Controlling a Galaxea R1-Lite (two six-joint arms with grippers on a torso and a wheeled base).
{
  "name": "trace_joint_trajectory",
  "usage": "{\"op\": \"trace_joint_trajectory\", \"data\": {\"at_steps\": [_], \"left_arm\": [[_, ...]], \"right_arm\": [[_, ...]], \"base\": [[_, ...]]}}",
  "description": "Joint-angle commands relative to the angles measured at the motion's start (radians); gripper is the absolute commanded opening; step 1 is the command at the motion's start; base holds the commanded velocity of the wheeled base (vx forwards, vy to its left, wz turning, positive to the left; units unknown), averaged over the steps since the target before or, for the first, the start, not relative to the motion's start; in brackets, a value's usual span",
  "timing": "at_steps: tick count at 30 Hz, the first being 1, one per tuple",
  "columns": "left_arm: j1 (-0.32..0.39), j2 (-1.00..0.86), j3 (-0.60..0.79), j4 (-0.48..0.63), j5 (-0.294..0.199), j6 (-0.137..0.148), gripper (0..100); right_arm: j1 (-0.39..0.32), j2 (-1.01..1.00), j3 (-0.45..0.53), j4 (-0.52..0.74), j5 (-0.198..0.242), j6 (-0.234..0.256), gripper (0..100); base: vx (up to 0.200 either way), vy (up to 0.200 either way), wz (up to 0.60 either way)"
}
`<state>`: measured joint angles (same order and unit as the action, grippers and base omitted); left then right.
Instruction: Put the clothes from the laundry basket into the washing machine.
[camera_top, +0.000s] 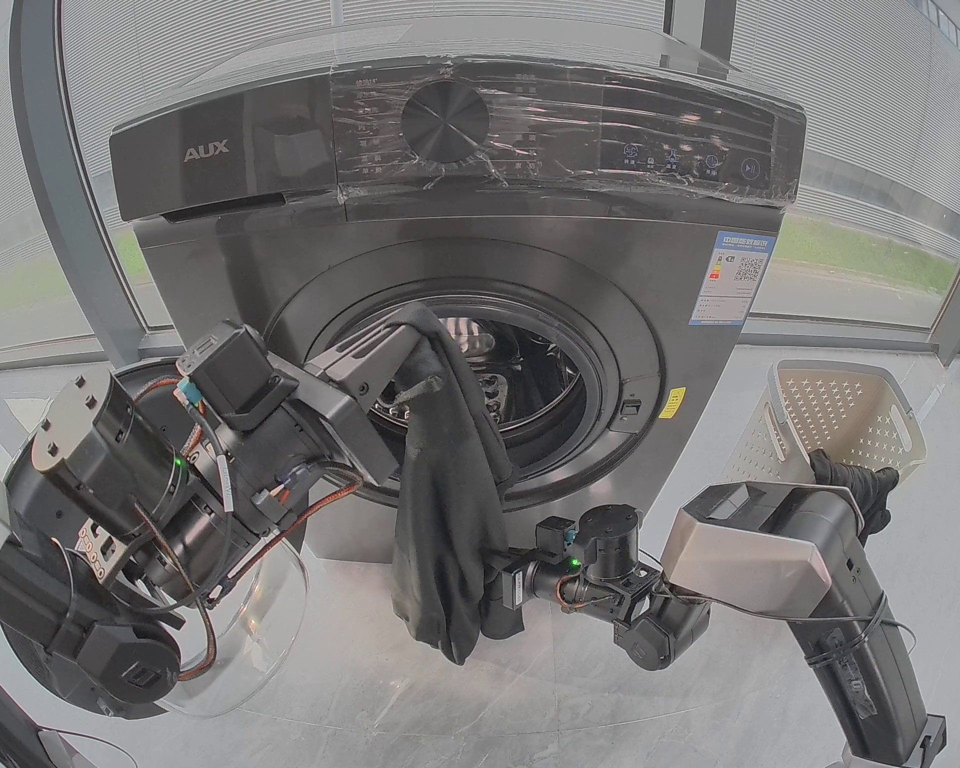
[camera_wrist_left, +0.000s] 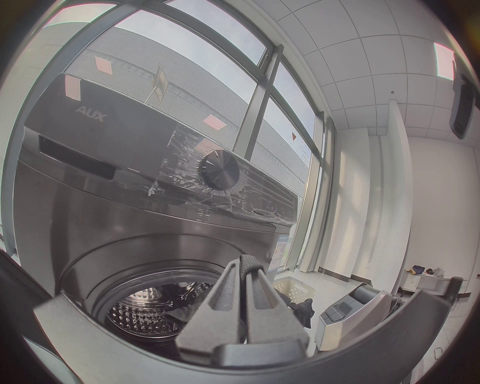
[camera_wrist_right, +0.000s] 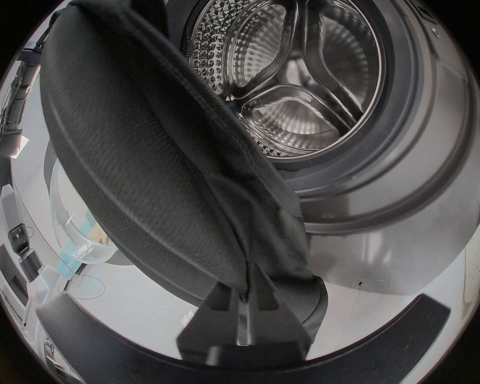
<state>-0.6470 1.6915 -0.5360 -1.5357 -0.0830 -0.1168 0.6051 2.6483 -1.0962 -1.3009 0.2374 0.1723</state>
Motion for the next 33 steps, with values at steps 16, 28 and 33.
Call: {"op": "trace_joint_trajectory", "data": {"at_steps": [16,28,33], "left_arm": [[0.150,0.014,0.177,-0.014,-0.001,-0.037,0],[0.152,0.002,0.292,-0.014,0.006,-0.044,0],[0.178,0.005,0.330,-0.014,0.003,-0.044,0]], "right_arm": [[-0.103,-0.530,0.634,-0.183,-0.021,-0.063,0],[-0.134,-0.642,0.705,-0.248,-0.064,-0.053,0],[-0.140,-0.663,0.711,-0.248,-0.064,-0.048,0]], "base": [[0.000,0.000,0.00],[0.000,0.000,0.00],[0.000,0.000,0.00]]}}
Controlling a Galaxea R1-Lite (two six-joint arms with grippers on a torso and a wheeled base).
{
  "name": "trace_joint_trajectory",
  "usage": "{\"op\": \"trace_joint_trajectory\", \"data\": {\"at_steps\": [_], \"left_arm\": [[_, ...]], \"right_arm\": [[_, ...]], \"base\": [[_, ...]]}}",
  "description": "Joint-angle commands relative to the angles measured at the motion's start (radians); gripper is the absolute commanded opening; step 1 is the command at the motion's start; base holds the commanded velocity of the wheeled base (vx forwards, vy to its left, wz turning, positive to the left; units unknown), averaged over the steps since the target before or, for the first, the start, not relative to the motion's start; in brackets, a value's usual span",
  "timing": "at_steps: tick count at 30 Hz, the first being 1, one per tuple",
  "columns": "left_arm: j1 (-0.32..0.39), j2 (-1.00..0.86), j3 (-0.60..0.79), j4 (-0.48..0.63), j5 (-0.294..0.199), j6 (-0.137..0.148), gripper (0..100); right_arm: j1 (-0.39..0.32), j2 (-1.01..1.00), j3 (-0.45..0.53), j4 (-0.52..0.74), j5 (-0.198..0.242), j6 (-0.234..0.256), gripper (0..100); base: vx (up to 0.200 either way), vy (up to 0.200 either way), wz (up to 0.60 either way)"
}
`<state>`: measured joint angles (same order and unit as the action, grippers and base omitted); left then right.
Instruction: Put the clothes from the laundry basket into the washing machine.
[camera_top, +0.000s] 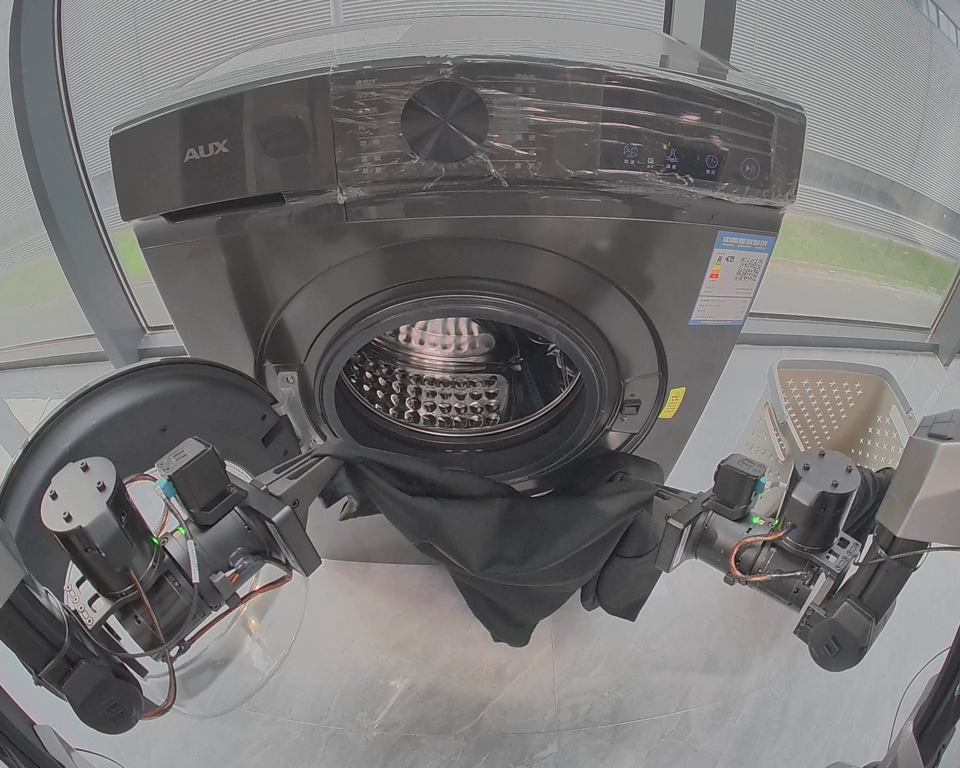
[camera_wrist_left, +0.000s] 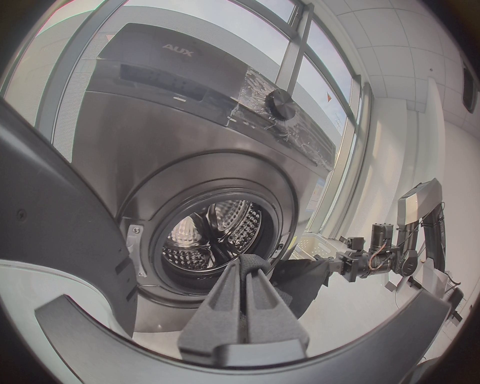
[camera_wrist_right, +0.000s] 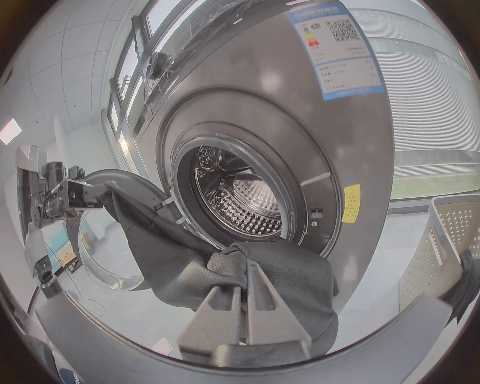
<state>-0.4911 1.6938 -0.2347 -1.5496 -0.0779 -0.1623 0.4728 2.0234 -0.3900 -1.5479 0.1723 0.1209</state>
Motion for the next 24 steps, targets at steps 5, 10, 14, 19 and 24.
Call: {"op": "trace_joint_trajectory", "data": {"at_steps": [5,10,14,19,24], "left_arm": [[0.068,0.009,0.034,0.000,-0.008,0.003,0],[0.118,0.013,0.029,0.000,-0.060,0.012,0],[0.106,0.038,0.072,0.002,-0.085,0.015,0],[0.083,0.121,0.167,0.000,-0.109,0.080,0],[0.088,0.190,0.235,0.002,-0.145,0.116,0]], "right_arm": [[-0.006,-0.058,0.005,-0.001,0.001,0.003,0],[0.007,-0.061,0.003,-0.001,-0.002,0.005,0],[0.009,-0.055,-0.040,-0.001,-0.051,0.010,0],[0.027,-0.054,-0.098,-0.001,-0.103,0.052,0],[0.030,-0.061,-0.110,-0.001,-0.103,0.077,0]], "base": [[0.000,0.000,0.00],[0.000,0.000,0.00],[0.000,0.000,0.00],[0.000,0.000,0.00],[0.000,0.000,0.00]]}}
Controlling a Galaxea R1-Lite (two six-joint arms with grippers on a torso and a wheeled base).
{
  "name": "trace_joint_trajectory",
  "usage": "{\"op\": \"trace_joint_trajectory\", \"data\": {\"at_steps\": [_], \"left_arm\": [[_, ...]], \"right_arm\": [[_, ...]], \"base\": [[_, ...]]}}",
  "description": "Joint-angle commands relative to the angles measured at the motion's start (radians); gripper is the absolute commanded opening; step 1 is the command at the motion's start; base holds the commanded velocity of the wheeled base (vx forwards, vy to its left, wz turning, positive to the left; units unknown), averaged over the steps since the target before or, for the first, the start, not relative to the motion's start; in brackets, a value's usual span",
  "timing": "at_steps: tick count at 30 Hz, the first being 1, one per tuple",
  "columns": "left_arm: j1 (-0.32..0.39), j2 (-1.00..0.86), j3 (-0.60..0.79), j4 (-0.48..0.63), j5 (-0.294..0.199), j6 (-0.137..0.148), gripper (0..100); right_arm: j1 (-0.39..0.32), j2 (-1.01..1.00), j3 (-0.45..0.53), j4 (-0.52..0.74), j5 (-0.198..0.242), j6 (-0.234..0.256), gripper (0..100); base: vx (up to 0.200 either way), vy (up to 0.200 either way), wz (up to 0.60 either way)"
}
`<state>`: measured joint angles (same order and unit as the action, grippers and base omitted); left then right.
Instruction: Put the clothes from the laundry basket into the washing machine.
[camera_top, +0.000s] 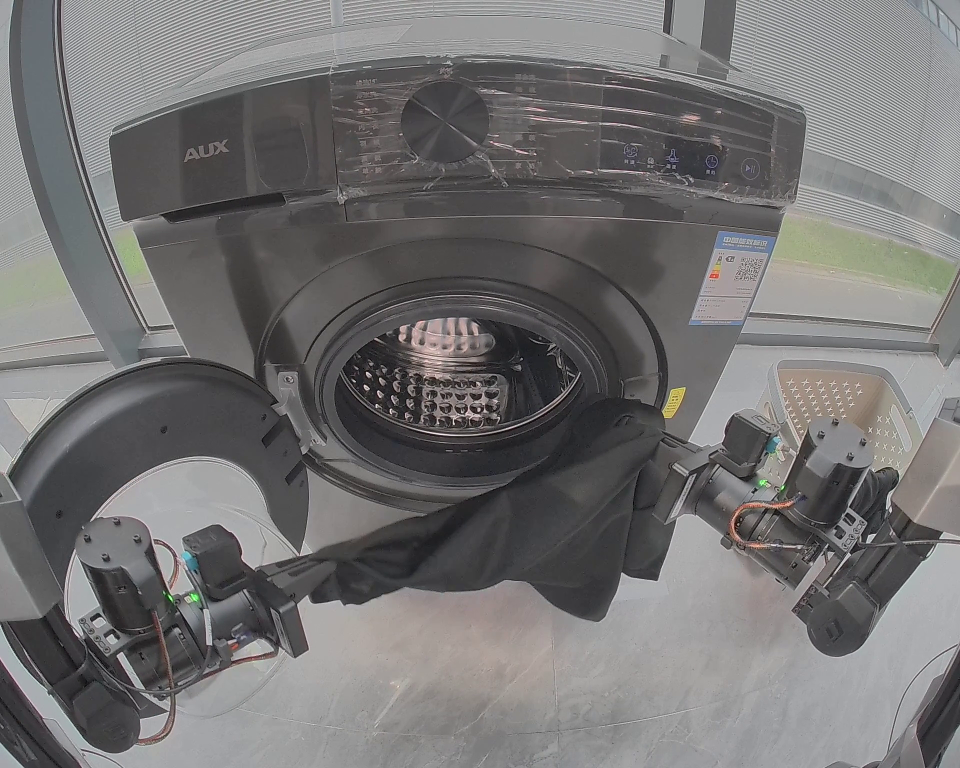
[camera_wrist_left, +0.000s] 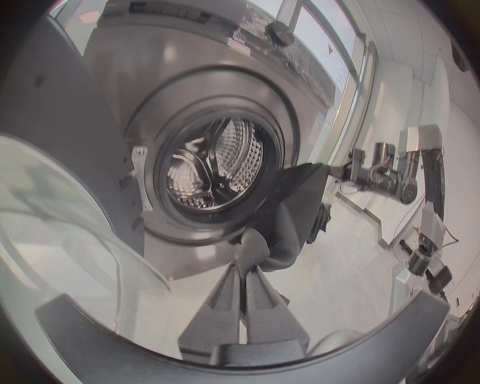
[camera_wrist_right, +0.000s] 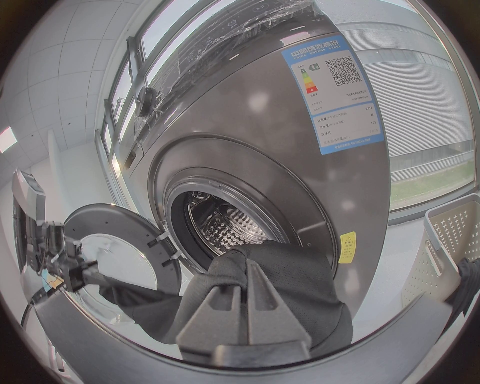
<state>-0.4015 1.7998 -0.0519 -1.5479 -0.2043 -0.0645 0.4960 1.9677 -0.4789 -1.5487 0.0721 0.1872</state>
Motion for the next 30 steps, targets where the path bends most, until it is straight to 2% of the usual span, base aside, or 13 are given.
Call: {"op": "trace_joint_trajectory", "data": {"at_steps": [1,6,7,11,13,15,19,21,23,30], "left_arm": [[-0.003,0.095,0.052,0.000,-0.020,0.018,0],[-0.026,0.135,0.050,-0.001,-0.020,0.018,0],[-0.031,0.135,0.049,-0.001,-0.020,0.017,100],[-0.057,0.130,0.024,-0.003,-0.030,0.005,100],[-0.091,0.121,-0.003,-0.003,-0.086,-0.008,100],[-0.120,0.112,-0.031,-0.003,-0.113,-0.028,100],[-0.161,0.127,-0.121,0.000,-0.107,-0.067,100],[-0.165,0.147,-0.143,0.002,-0.103,-0.067,100],[-0.161,0.214,-0.223,0.000,-0.083,-0.069,100],[-0.161,0.322,-0.330,0.000,-0.080,-0.069,100]], "right_arm": [[0.007,-0.006,-0.023,-0.001,-0.003,0.011,0],[0.010,-0.007,-0.030,-0.001,-0.003,0.011,0],[0.010,-0.007,-0.032,-0.001,-0.003,0.011,0],[0.009,-0.001,-0.033,-0.001,-0.003,0.012,0],[0.010,0.004,-0.036,-0.001,-0.005,0.012,0],[0.010,0.014,-0.035,-0.001,-0.005,0.014,0],[0.012,0.025,-0.035,-0.001,-0.005,0.017,0],[0.013,0.025,-0.033,-0.001,-0.005,0.017,0],[0.030,0.023,-0.033,-0.001,-0.003,0.021,0],[0.047,0.023,-0.035,-0.002,-0.003,0.034,0]], "base": [[0.000,0.000,0.00],[0.000,0.000,0.00],[0.000,0.000,0.00],[0.000,0.000,0.00],[0.000,0.000,0.00],[0.000,0.000,0.00],[0.000,0.000,0.00],[0.000,0.000,0.00],[0.000,0.000,0.00],[0.000,0.000,0.00]]}}
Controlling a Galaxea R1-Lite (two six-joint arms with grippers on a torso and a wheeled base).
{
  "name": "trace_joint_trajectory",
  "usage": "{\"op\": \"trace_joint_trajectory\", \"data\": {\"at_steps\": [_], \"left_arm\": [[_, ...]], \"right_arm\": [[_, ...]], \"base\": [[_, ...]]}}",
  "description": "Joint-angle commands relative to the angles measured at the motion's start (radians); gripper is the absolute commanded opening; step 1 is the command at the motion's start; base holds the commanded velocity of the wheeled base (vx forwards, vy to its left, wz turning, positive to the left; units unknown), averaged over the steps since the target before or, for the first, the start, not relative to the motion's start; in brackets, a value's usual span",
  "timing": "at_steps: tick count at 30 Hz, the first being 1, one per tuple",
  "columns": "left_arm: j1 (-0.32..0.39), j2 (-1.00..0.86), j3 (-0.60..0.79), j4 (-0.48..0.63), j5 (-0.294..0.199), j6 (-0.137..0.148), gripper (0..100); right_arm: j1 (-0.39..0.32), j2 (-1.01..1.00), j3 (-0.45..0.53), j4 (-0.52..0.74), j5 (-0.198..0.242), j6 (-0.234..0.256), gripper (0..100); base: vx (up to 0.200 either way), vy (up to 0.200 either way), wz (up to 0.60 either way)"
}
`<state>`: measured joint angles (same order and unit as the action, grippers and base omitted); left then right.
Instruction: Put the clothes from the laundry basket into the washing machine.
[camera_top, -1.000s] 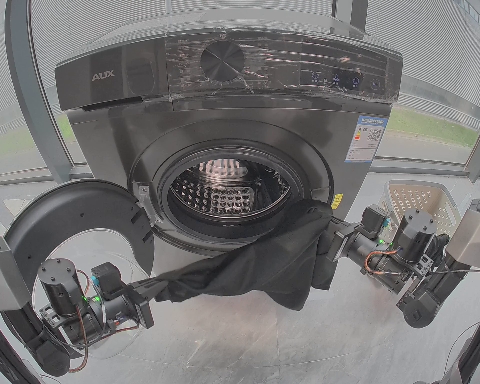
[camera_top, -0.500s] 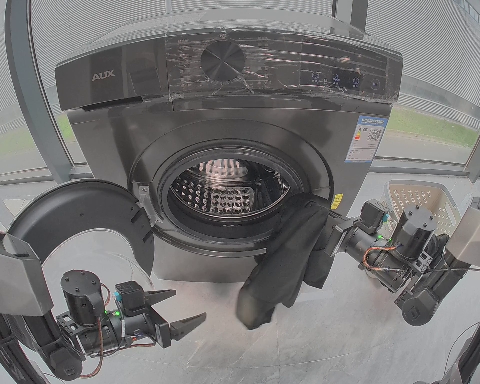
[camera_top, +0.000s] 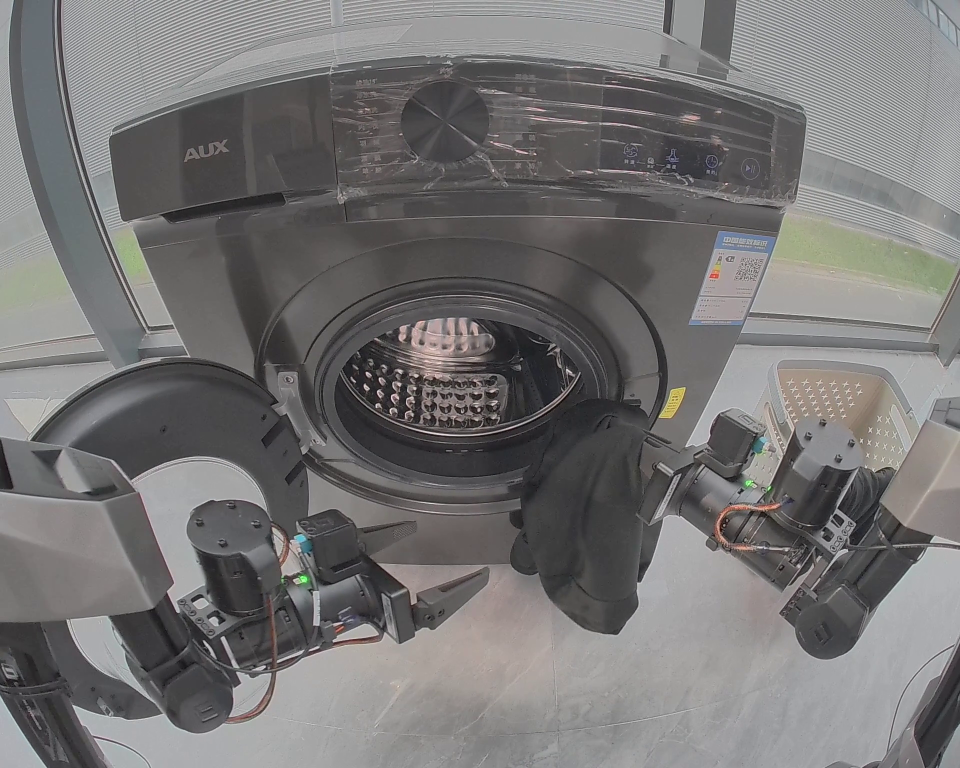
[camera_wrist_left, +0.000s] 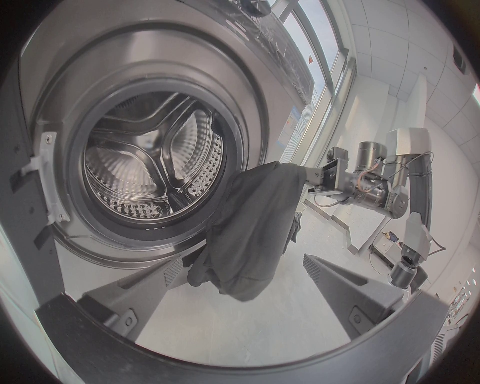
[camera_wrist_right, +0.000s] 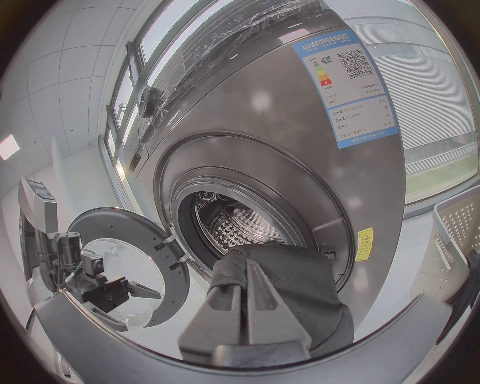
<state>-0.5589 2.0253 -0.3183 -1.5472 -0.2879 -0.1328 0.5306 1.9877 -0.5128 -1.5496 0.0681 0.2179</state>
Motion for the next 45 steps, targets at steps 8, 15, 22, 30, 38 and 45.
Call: {"op": "trace_joint_trajectory", "data": {"at_steps": [8,15,22,30,38,45], "left_arm": [[-0.010,0.193,-0.131,-0.002,0.010,0.010,100],[-0.036,0.254,-0.177,-0.001,0.010,0.015,100],[-0.047,0.332,-0.283,-0.002,0.010,0.015,100],[-0.072,0.392,-0.427,-0.002,0.010,0.010,100],[-0.095,0.477,-0.545,-0.001,0.062,0.013,100],[-0.095,0.495,-0.587,-0.001,0.111,0.015,0]], "right_arm": [[0.035,0.003,-0.010,-0.001,0.001,0.005,0],[0.078,0.005,-0.044,0.000,-0.044,0.021,0],[0.094,0.023,-0.044,-0.001,-0.063,0.028,0],[0.097,0.039,-0.050,-0.001,-0.076,0.028,0],[0.098,0.043,-0.052,-0.001,-0.076,0.028,0],[0.091,0.045,-0.050,-0.001,-0.076,0.028,0]], "base": [[0.000,0.000,0.00],[0.000,0.000,0.00],[0.000,0.000,0.00],[0.000,0.000,0.00],[0.000,0.000,0.00],[0.000,0.000,0.00]]}}
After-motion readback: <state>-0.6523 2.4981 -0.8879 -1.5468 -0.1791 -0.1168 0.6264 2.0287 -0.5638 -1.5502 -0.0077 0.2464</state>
